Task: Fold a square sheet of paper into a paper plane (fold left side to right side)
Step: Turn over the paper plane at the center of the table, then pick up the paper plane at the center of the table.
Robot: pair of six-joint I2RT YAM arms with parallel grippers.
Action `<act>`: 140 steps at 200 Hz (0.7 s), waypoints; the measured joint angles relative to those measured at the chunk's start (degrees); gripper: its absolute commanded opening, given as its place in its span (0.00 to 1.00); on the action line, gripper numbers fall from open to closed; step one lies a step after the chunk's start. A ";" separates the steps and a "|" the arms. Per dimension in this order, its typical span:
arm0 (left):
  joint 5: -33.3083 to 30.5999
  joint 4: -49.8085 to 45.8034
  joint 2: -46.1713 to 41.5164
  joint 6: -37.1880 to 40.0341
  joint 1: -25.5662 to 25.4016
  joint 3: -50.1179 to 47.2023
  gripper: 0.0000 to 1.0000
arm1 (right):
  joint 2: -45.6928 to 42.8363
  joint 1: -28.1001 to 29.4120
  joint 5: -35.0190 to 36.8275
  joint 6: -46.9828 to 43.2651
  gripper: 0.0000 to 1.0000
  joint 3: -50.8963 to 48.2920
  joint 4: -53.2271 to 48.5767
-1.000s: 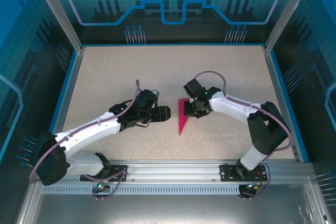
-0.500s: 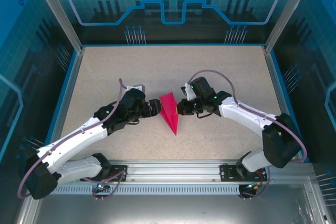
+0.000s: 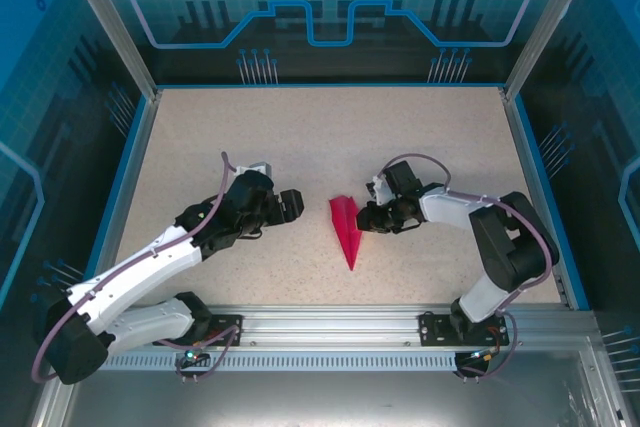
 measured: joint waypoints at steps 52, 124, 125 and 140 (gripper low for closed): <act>0.28 0.26 0.59 0.04 0.00 -0.02 0.92 | -7.63 4.44 11.43 -1.31 0.58 8.37 -13.46; 0.85 1.79 0.52 0.15 0.00 -0.66 0.96 | -0.24 13.29 14.58 4.72 0.58 9.38 -17.70; 0.85 1.79 0.52 0.15 0.00 -0.66 0.96 | -0.15 13.31 14.62 4.76 0.58 9.40 -17.73; 0.85 1.75 0.31 0.13 0.00 -0.68 0.96 | 1.51 13.94 15.08 5.14 0.55 10.23 -18.16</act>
